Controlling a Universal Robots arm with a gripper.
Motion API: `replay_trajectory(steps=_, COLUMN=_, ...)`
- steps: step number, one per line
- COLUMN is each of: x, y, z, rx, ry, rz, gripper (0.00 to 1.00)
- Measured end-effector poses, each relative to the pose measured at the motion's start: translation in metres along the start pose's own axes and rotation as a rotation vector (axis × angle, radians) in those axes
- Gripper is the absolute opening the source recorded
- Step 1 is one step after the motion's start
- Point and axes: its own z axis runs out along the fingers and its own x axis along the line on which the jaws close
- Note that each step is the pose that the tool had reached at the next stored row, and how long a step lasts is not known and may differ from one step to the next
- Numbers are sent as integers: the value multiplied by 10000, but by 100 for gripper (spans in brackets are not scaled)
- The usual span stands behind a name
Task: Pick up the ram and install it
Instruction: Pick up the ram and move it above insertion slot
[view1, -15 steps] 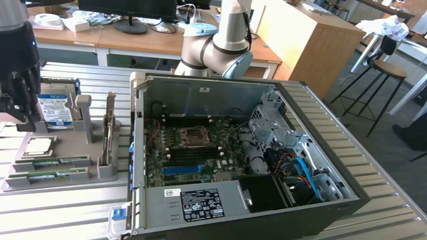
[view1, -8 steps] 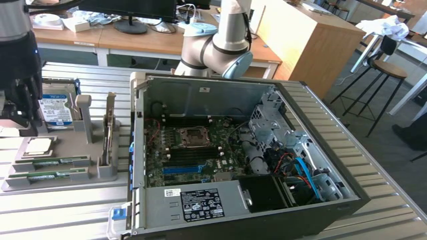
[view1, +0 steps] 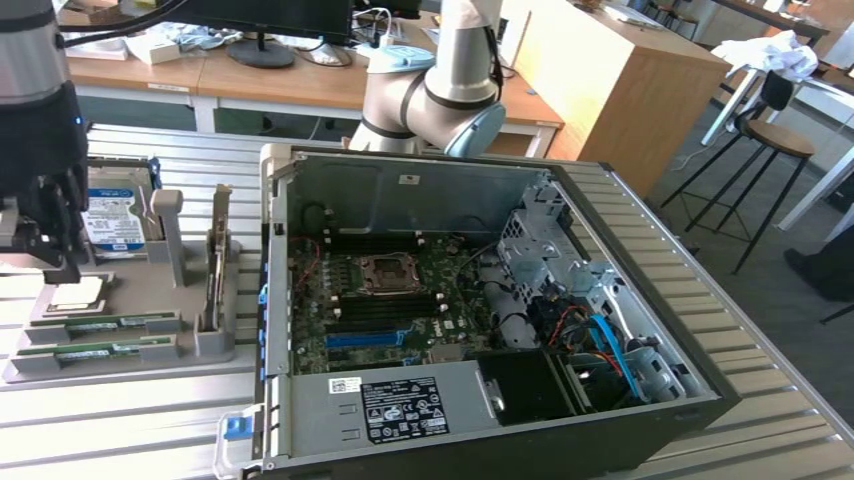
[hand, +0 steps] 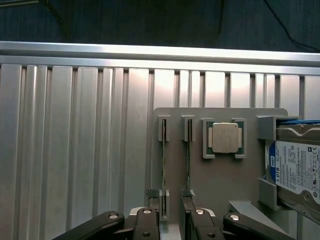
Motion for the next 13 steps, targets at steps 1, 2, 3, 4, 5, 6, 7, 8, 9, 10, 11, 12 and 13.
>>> replay_trajectory(steps=1, x=0, y=-1, z=16, rx=-1, ry=1, rz=-5, gripper=30)
replay_trajectory(steps=2, x=0, y=-1, z=33, rx=-1, ry=1, rz=-9, gripper=30)
replay_trajectory(steps=3, x=1, y=-2, z=51, rx=-1, ry=1, rz=-15, gripper=30)
replay_trajectory(steps=4, x=1, y=-3, z=69, rx=0, ry=1, rz=-20, gripper=30)
replay_trajectory(steps=5, x=1, y=-3, z=86, rx=-1, ry=2, rz=-27, gripper=30)
replay_trajectory(steps=6, x=1, y=-4, z=104, rx=-1, ry=2, rz=-33, gripper=30)
replay_trajectory(steps=7, x=1, y=-5, z=122, rx=-1, ry=2, rz=-39, gripper=30)
replay_trajectory(steps=8, x=1, y=-6, z=140, rx=0, ry=2, rz=-46, gripper=30)
replay_trajectory(steps=9, x=1, y=-7, z=160, rx=0, ry=2, rz=-54, gripper=30)
replay_trajectory(steps=10, x=1, y=-7, z=177, rx=-1, ry=3, rz=-60, gripper=30)
replay_trajectory(steps=11, x=1, y=-8, z=194, rx=-1, ry=3, rz=-66, gripper=30)
replay_trajectory(steps=12, x=1, y=-9, z=212, rx=0, ry=3, rz=-72, gripper=30)
replay_trajectory(steps=13, x=1, y=-9, z=227, rx=0, ry=3, rz=-78, gripper=30)
